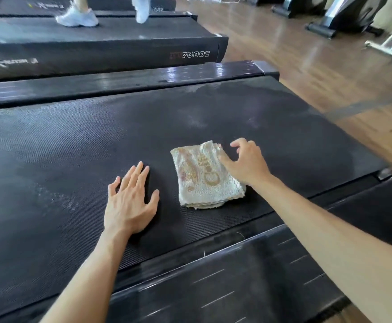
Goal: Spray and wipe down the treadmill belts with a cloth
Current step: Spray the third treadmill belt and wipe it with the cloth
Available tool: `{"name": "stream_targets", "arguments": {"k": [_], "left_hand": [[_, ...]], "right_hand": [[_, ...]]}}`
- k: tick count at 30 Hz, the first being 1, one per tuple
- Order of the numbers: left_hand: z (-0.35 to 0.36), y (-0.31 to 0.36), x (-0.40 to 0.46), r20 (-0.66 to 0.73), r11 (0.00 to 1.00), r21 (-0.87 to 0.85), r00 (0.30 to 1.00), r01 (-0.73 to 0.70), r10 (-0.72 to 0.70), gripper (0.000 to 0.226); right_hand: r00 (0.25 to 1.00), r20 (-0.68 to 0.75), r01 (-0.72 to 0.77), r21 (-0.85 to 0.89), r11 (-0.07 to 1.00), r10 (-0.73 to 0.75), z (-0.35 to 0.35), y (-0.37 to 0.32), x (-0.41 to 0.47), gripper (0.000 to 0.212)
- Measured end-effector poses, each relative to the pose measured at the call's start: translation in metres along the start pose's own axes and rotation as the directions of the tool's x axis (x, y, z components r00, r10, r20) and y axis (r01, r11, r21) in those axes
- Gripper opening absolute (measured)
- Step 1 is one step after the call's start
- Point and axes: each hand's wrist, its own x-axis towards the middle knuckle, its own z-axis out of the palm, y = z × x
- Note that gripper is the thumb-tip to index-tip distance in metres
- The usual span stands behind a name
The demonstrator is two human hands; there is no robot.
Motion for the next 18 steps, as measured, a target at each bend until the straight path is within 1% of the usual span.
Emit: {"name": "stream_targets", "arguments": {"k": [2, 4, 6, 8, 10, 13, 15, 18], "left_hand": [[0.0, 0.001, 0.0, -0.001, 1.0, 0.004, 1.0, 0.0, 0.0, 0.081], [0.0, 0.001, -0.001, -0.002, 1.0, 0.005, 1.0, 0.0, 0.0, 0.081], [-0.001, 0.002, -0.001, -0.004, 1.0, 0.002, 1.0, 0.0, 0.0, 0.08], [-0.001, 0.002, -0.001, 0.001, 1.0, 0.002, 1.0, 0.0, 0.0, 0.079], [-0.001, 0.002, 0.0, 0.005, 1.0, 0.006, 1.0, -0.003, 0.003, 0.078], [-0.001, 0.001, -0.001, 0.004, 1.0, 0.001, 1.0, -0.004, 0.004, 0.077], [-0.002, 0.001, 0.0, 0.001, 1.0, 0.001, 1.0, -0.004, 0.004, 0.076], [-0.001, 0.001, 0.0, -0.001, 1.0, -0.005, 1.0, -0.006, 0.006, 0.077]], "right_hand": [[0.999, -0.033, -0.012, -0.12, 0.993, 0.009, 0.015, -0.003, -0.01, 0.054], [0.99, -0.14, -0.004, -0.191, 0.982, -0.024, 0.037, -0.01, -0.02, 0.049], [0.967, -0.253, -0.016, -0.193, 0.981, -0.034, 0.058, -0.016, -0.022, 0.045], [0.95, -0.31, -0.041, -0.202, 0.979, -0.024, 0.068, -0.026, -0.013, 0.045], [0.959, -0.282, -0.037, -0.238, 0.97, -0.033, 0.073, -0.039, 0.001, 0.047], [0.971, -0.235, -0.005, -0.209, 0.978, -0.046, 0.078, -0.055, 0.018, 0.051], [0.973, -0.226, -0.012, -0.216, 0.976, -0.038, 0.076, -0.057, 0.021, 0.059], [0.98, -0.196, -0.08, -0.221, 0.972, 0.036, 0.062, -0.052, 0.017, 0.075]]}}
